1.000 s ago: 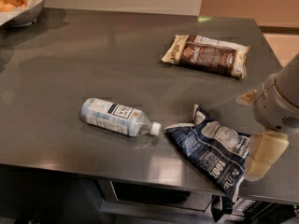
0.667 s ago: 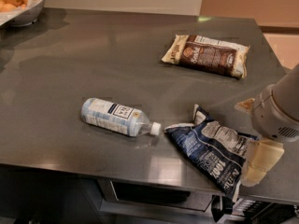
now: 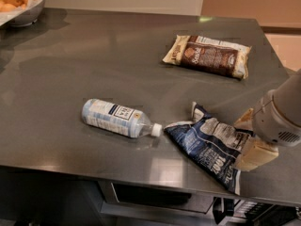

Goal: Move blue chip bag near brown chip bag

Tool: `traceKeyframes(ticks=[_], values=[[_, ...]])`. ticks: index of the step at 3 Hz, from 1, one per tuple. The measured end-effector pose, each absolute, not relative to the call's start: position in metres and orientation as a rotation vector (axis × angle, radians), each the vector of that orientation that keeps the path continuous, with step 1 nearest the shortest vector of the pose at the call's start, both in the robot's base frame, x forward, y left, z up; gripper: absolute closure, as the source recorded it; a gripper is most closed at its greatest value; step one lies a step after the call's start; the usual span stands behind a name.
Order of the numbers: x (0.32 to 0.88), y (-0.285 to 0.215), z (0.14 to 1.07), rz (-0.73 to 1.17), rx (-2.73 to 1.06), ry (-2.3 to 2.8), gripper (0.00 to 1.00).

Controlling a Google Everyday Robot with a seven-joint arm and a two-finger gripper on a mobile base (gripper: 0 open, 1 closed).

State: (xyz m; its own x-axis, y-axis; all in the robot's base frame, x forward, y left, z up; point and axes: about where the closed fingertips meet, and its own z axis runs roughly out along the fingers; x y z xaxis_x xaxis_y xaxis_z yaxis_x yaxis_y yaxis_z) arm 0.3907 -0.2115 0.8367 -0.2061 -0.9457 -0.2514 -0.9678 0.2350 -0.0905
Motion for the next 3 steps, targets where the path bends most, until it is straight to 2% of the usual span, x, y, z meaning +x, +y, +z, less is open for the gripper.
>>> traceKeyframes(ticks=[2, 3], values=[[0.417, -0.225, 0.864, 0.037, -1.697, 2.270, 0.87], [0.444, -0.236, 0.888, -0.049, -1.631, 2.258, 1.00]])
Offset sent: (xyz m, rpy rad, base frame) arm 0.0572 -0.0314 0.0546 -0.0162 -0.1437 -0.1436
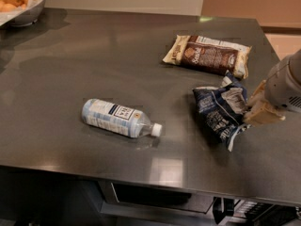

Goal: Move blue chip bag near brown chip bag

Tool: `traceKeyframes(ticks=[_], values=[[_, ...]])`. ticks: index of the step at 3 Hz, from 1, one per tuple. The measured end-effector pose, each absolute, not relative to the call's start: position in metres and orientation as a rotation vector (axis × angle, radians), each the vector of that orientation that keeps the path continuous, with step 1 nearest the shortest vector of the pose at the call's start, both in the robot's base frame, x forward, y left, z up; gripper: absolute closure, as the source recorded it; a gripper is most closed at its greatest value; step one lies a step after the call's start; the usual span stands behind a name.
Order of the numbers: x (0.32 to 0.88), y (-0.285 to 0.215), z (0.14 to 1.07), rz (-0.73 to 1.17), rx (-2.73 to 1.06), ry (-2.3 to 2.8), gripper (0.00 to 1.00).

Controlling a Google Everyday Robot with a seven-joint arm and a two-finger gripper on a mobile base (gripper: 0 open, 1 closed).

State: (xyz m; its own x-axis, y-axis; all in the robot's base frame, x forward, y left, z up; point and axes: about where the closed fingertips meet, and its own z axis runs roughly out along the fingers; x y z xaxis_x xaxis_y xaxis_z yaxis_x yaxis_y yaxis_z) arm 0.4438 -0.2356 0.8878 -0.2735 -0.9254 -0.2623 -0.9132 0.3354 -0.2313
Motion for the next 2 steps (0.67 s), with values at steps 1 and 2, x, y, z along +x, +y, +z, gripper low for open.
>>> traceKeyframes(ticks=[1, 2], values=[[0.473, -0.244, 0.905, -0.113, -1.571, 2.250, 1.00], [0.510, -0.243, 0.913, -0.157, -1.533, 2.216, 1.00]])
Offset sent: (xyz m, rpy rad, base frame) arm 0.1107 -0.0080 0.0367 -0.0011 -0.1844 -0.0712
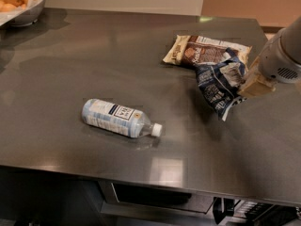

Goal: Move blue chip bag near brown chip bag

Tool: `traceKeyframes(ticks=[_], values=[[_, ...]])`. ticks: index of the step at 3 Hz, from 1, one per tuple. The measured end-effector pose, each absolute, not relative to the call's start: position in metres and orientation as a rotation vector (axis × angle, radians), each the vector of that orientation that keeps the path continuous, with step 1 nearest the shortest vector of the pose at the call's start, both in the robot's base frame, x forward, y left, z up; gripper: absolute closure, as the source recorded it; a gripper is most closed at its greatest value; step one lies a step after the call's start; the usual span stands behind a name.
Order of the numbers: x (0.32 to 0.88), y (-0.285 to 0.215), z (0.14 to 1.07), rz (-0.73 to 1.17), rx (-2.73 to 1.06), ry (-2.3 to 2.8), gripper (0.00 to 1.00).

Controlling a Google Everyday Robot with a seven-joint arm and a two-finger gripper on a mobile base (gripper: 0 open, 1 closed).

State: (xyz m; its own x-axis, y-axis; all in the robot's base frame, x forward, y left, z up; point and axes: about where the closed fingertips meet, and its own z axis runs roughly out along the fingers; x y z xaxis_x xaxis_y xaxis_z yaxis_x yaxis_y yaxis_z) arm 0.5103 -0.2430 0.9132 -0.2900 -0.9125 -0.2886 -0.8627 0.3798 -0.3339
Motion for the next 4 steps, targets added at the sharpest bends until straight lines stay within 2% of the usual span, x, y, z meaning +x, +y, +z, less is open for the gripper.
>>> traceKeyframes(ticks=[1, 2, 3, 4], values=[[0.543, -0.240, 0.916, -0.155, -1.474, 2.162, 1.00], [0.575, -0.241, 0.913, -0.157, -1.390, 2.149, 0.82], [0.600, -0.246, 0.912, -0.174, -1.348, 2.161, 0.59], [0.599, -0.245, 0.912, -0.173, -1.351, 2.160, 0.35]])
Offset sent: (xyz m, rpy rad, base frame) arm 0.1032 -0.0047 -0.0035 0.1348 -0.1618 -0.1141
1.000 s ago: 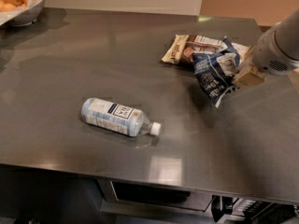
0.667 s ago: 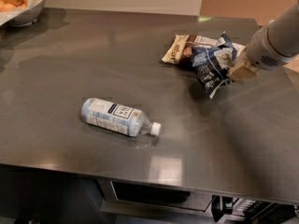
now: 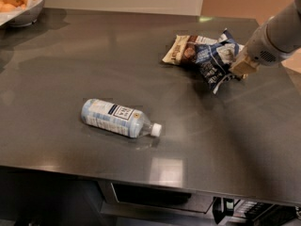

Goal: Move blue chip bag near brown chip bag

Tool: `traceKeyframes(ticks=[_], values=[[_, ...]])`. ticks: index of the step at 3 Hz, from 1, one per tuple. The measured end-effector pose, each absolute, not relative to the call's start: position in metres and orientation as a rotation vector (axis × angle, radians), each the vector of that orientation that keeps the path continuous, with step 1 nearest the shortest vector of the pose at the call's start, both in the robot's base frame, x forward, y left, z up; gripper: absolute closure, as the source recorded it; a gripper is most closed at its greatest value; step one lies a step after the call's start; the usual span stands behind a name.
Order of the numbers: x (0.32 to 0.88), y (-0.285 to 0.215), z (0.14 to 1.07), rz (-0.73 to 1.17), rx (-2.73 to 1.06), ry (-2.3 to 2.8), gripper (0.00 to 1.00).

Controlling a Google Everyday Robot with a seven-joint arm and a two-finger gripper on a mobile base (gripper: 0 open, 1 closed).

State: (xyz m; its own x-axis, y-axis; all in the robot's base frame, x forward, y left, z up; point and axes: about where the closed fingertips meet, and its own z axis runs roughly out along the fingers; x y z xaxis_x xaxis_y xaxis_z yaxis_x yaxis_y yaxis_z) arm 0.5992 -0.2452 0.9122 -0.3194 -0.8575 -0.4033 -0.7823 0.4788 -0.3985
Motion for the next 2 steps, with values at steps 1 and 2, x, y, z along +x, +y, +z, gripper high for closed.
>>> traceKeyframes(ticks=[1, 2], values=[[0.5988, -0.2437, 0.9123, -0.173, -1.354, 2.159, 0.04], [0.5986, -0.2433, 0.9124, -0.173, -1.355, 2.158, 0.00]])
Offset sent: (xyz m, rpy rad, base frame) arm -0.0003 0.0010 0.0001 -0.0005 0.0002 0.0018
